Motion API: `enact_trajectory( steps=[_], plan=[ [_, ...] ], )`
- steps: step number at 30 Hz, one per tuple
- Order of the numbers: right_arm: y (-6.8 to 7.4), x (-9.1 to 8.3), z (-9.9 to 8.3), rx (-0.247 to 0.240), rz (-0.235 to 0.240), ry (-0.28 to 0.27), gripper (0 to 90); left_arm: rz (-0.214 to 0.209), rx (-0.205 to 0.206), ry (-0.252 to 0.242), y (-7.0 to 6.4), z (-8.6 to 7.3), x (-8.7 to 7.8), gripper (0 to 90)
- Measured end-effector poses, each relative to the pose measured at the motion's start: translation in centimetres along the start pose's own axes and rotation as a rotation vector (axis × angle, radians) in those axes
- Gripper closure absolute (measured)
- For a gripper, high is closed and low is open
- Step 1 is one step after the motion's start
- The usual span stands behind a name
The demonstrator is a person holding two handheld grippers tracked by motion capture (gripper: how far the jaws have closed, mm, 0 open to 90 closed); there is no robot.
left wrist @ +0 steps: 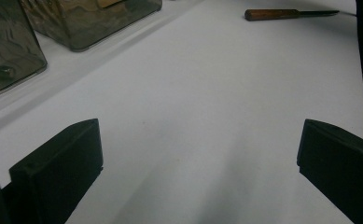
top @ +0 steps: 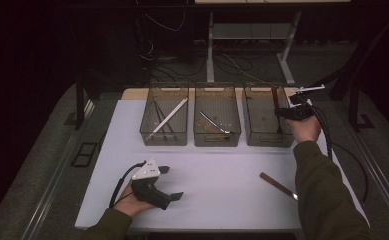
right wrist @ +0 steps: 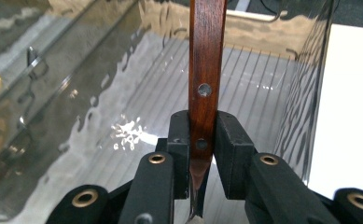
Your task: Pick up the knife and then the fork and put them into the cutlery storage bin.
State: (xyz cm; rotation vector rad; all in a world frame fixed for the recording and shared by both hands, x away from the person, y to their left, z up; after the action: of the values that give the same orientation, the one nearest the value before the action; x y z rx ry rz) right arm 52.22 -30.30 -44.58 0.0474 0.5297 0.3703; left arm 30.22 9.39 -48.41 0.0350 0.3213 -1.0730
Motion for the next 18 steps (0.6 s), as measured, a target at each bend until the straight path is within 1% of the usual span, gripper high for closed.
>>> enact_trajectory(
  steps=[1, 3, 4, 5, 7, 10, 15, 18],
  plan=[
    [0.0, 0.1, -0.1, -0.007, 0.002, 0.005, 77.0, -0.001, 0.001, 0.001, 0.0, 0.0, 0.0, 0.0],
    [0.2, 0.2, -0.2, -0.005, 0.017, 0.018, 76.3, -0.001, 0.003, 0.002, 0.0, 0.0, 0.0, 0.0],
    [0.2, 0.2, -0.2, -0.016, 0.012, 0.023, 75.5, -0.001, 0.003, 0.002, 0.0, 0.0, 0.0, 0.0],
    [0.2, 0.2, -0.1, -0.029, 0.006, 0.018, 71.0, -0.001, 0.003, 0.001, 0.0, 0.0, 0.0, 0.0],
    [0.3, 0.2, 0.2, -0.014, 0.010, -0.002, 64.9, -0.001, 0.002, 0.000, 0.0, 0.0, 0.0, 0.0],
    [0.3, 0.0, 0.4, -0.011, 0.006, -0.014, 60.2, 0.001, -0.003, 0.000, 0.0, 0.0, 0.0, 0.0],
    [0.4, -1.0, 0.8, -0.007, 0.032, -0.026, 54.9, 0.002, -0.004, -0.004, 0.0, 0.0, 0.0, 0.0],
    [0.9, -2.2, 1.2, -0.017, 0.053, -0.043, 52.6, 0.000, 0.000, 0.000, 0.0, 0.0, 0.0, 0.0]
  ],
)
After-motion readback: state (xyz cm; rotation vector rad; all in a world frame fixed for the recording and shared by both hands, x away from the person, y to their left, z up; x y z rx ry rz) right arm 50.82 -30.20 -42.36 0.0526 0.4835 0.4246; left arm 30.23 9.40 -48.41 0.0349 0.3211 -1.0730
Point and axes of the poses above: each handheld gripper's, and its own axes: x roughly forward along the jaws, z roughly out of its top, y roughly to its left, the point moved 8 cm from there along x, roughly forward along the jaws, and after that the axes turned 15 degrees about -y, right-handed, at the moved point
